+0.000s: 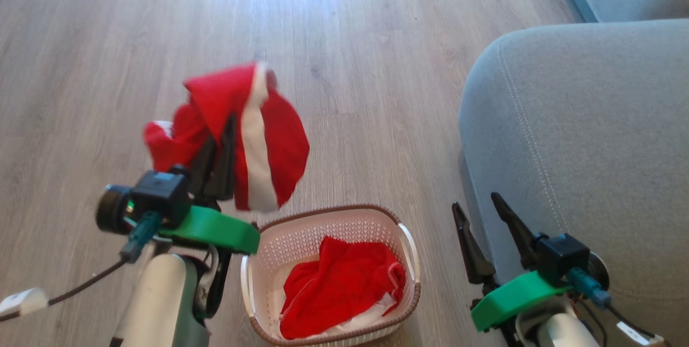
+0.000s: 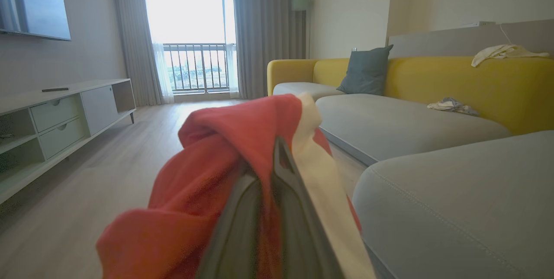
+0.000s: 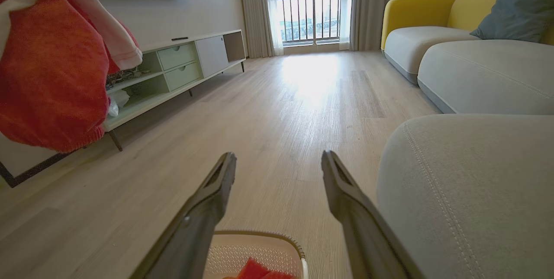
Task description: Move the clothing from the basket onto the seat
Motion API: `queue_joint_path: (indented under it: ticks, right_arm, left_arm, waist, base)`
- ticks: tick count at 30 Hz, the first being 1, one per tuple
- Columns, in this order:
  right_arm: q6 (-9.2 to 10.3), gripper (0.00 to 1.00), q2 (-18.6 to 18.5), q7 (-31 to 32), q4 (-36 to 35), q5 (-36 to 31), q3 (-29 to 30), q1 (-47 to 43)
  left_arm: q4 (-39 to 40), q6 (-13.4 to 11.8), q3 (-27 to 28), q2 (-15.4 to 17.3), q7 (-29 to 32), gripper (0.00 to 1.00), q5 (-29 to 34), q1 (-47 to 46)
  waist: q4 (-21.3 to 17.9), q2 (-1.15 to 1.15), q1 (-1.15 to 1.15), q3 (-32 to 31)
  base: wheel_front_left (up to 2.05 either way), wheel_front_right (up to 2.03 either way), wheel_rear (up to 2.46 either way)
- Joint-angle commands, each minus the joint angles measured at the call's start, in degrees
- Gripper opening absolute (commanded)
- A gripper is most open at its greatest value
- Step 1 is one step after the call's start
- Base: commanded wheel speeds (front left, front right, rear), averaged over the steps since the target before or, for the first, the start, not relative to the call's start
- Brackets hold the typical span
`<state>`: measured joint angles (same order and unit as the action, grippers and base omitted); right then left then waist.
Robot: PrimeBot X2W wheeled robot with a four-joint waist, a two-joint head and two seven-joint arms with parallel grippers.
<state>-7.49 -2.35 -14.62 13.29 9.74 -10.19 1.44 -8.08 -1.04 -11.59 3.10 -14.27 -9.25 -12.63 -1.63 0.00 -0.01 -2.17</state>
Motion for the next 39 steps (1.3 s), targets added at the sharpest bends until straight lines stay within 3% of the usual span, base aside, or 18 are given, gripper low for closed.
queue_joint_path:
  ticks: [1,10,16,29,39]
  right_arm:
    - [0.00,1.00,-0.5,-0.4,-2.7,0.5,-1.9,0.7]
    - [0.00,1.00,-1.6,-0.4,-6.0,2.9,-5.7,-0.3]
    - [0.00,1.00,-4.3,-0.4,-10.0,5.9,-10.0,-0.4]
    - [0.00,1.00,-9.5,-0.4,-13.7,12.9,-15.8,1.8]
    - [0.00,1.00,-13.3,-0.4,-13.2,16.4,-20.5,6.5]
  left_arm:
    - [4.9,-0.5,2.5,-0.1,-0.7,0.00,-0.3,-1.9]
    - [11.0,0.4,-1.2,-0.2,-0.7,0.00,-0.8,-1.1]
    - [8.6,4.5,-7.2,-0.2,-0.7,0.00,1.0,-0.7]
    - [7.4,7.0,-11.2,-0.2,-0.7,0.00,1.3,-0.9]
    - [5.6,8.4,-18.5,0.7,-0.7,0.00,1.0,-1.9]
  waist:
    - [0.4,0.00,0.01,-0.5]
    - [1.0,0.00,0.01,-1.1]
    - [1.4,0.00,0.01,-0.9]
    - [1.2,0.00,0.01,-0.5]
    - [2.0,0.00,0.01,-0.1]
  base:
    - [0.00,0.00,0.00]
    - [0.00,0.00,0.00]
    - [0.00,0.00,0.00]
    - [0.00,0.00,0.00]
    - [0.00,0.00,0.00]
